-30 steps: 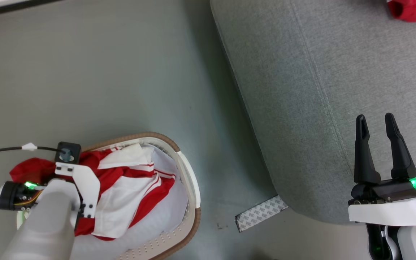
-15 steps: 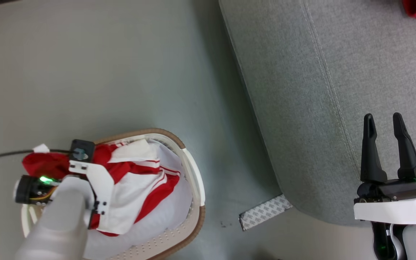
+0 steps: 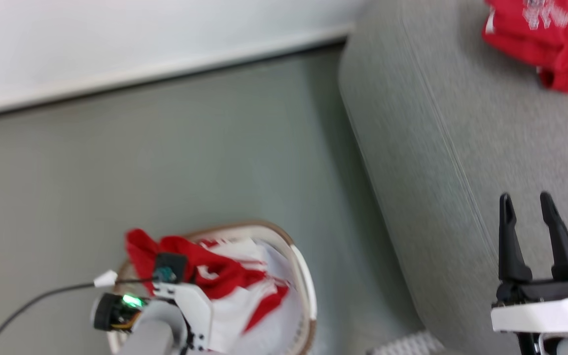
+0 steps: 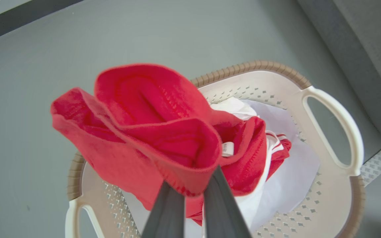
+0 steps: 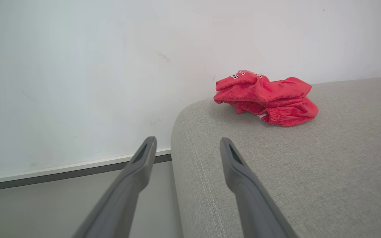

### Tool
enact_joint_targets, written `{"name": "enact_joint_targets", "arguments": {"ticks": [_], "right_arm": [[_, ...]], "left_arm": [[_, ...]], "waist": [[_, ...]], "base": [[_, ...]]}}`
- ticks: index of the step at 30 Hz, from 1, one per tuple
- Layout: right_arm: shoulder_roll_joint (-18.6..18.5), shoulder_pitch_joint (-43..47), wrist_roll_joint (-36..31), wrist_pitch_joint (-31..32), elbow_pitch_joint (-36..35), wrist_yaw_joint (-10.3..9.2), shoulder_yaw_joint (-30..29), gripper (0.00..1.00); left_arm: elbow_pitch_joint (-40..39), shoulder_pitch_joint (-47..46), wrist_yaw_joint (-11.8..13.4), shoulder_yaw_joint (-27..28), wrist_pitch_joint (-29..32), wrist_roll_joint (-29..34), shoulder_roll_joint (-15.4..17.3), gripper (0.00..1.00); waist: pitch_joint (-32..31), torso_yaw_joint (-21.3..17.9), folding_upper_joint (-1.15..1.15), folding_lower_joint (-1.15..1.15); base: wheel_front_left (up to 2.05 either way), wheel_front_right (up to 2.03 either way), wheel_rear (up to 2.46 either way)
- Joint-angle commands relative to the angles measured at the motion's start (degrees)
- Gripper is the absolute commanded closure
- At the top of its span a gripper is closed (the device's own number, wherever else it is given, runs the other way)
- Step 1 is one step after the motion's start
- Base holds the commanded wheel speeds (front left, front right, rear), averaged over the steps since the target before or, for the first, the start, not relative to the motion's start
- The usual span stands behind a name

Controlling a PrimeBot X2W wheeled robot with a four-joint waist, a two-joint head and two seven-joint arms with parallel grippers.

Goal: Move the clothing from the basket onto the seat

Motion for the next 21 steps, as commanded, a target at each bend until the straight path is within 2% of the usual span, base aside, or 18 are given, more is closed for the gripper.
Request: {"name": "enact_joint_targets", "arguments": {"ticks": [1,8,14,17,21], "right_arm": [[-0.81,1.28,-0.66,-0.16,0.55,-0.13,-0.18,0.00],[-2.05,5.54,-1.05,-0.16,1.59,-0.13,-0.26,0.00],[-3.07,9.94,-1.49,-0.16,2.89,-0.13,-0.99,0.00],[-4.03,11.80,-1.52,-0.15,2.97,-0.13,-1.25,0.00],[-4.85,13.56,-1.86,-0.09,2.70,-0.13,-1.51,0.00]], "left_arm": [[-0.66,1.78,-0.49,-0.32,-0.97,-0.82,-0.26,1.00],[-9.44,8.45,-0.79,-2.57,-2.54,-5.30,-0.76,1.00],[-20.32,14.75,2.30,-5.02,-2.56,-7.49,-0.70,1.00],[-26.49,17.52,2.86,-5.04,-2.58,-7.30,-0.64,1.00],[-34.90,21.36,3.61,-4.11,-2.55,-6.76,1.38,1.00]], "waist": [[-7.45,5.27,0.00,0.01],[-16.95,10.17,0.00,0.01],[-23.62,13.34,0.00,0.01],[-26.04,14.49,0.00,0.01],[-28.12,15.59,0.00,0.01]], "base": [[0.00,0.00,0.00],[0.00,0.00,0.00],[0.00,0.00,0.00],[0.00,0.00,0.00],[0.00,0.00,0.00]]}}
